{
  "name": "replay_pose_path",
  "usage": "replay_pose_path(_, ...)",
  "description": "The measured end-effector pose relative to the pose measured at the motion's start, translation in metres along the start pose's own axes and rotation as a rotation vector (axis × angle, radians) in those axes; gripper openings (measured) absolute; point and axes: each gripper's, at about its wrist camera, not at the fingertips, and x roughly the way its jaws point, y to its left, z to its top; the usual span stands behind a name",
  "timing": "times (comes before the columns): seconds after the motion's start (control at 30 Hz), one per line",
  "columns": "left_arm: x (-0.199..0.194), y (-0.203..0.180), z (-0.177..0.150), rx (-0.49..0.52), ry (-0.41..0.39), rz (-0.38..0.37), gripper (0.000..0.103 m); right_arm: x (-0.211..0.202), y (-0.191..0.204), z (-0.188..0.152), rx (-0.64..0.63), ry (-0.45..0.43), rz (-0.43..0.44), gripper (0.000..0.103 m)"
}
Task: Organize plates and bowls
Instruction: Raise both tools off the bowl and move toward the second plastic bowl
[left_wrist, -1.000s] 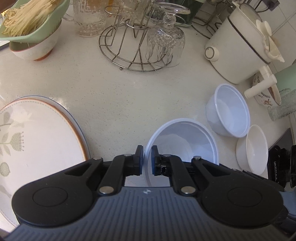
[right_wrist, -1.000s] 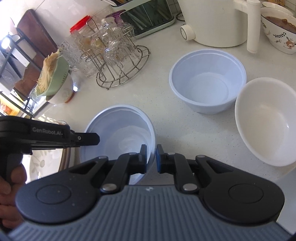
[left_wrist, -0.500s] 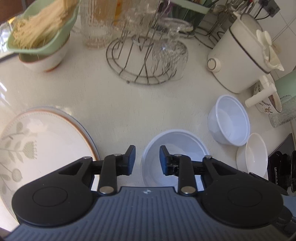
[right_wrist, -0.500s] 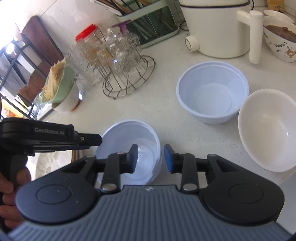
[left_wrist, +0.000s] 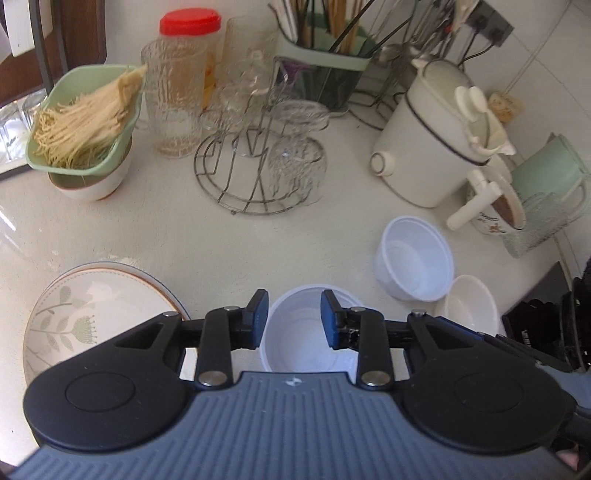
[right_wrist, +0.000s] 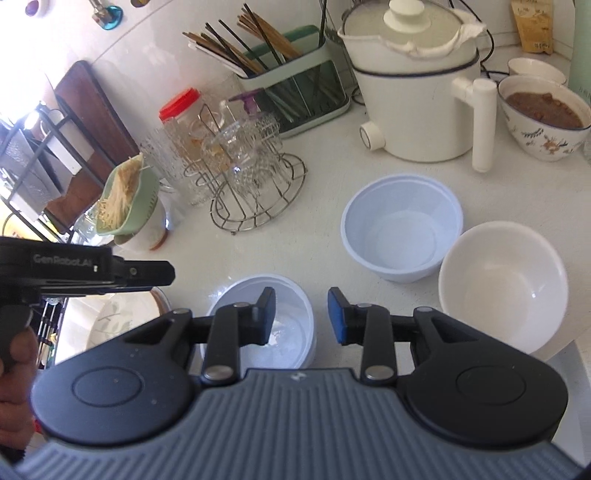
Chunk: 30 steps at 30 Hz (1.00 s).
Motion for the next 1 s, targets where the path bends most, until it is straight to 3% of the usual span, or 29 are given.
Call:
replay_pose_path(0.43,-0.051,-0.022,0.008,0.074,-0.072,-0.058,0.037,-0.051,0.013,0.019,-0.009,-0.119,-0.004,0.035)
replay_pose_path(1.0,-0.055,-0.01,0.021,0.161,-0.081,-0.122,0.037,-0.057,0.028,0.017,0.047,-0.174,-0.087,0.035)
